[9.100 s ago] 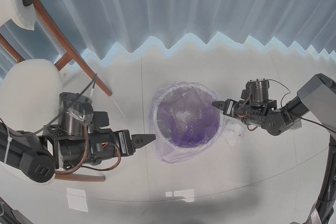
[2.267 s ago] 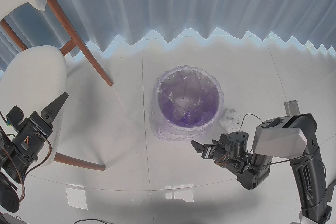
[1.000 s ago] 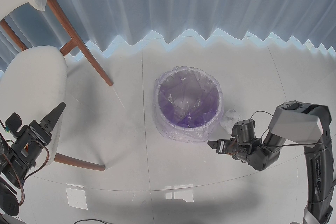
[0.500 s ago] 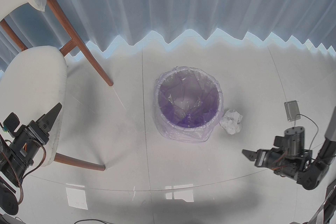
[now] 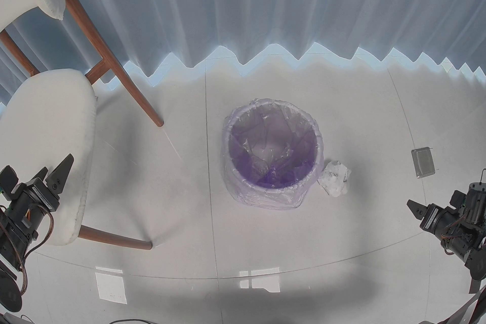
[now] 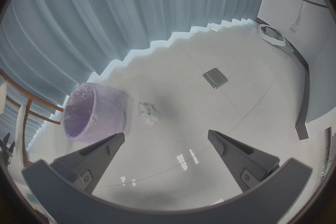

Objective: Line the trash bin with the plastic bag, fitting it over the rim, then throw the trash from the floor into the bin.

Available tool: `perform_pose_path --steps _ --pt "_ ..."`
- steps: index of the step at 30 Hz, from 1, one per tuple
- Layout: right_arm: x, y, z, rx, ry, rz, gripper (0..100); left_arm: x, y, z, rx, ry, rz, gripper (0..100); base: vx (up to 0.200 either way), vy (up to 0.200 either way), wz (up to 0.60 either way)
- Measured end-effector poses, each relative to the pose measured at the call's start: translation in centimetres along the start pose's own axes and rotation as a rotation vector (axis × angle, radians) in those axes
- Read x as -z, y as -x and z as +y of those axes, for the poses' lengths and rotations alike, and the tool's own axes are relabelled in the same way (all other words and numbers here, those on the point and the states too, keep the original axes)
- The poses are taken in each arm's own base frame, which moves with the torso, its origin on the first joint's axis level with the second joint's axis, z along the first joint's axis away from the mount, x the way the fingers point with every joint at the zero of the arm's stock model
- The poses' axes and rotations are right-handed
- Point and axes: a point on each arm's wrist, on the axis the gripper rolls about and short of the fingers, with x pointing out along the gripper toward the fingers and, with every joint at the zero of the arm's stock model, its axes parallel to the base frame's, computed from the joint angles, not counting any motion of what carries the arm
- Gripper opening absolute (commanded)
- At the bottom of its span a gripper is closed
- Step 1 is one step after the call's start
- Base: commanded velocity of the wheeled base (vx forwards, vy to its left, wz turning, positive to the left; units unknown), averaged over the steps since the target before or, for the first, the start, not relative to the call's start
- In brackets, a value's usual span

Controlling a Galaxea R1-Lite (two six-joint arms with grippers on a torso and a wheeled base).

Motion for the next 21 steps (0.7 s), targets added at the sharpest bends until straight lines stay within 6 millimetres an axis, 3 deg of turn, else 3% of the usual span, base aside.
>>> perform_pose_path --steps 6,9,21 --pt "-0.3 -2.6 0.2 -0.005 0.015 0.035 100 -0.2 0.4 -0.1 -0.001 -0.03 0.001 100 0.2 0.0 0.0" --pt "-0.6 -5.1 0.5 -0.004 0.027 0.047 100 -0.3 0.5 -0.2 0.003 -0.043 0.001 100 0.0 0.0 0.0" --pt "-1.3 -18.5 1.6 -0.059 0.088 0.018 100 -0.8 0.8 -1.0 0.054 -0.067 -0.018 100 0.0 0.0 0.0"
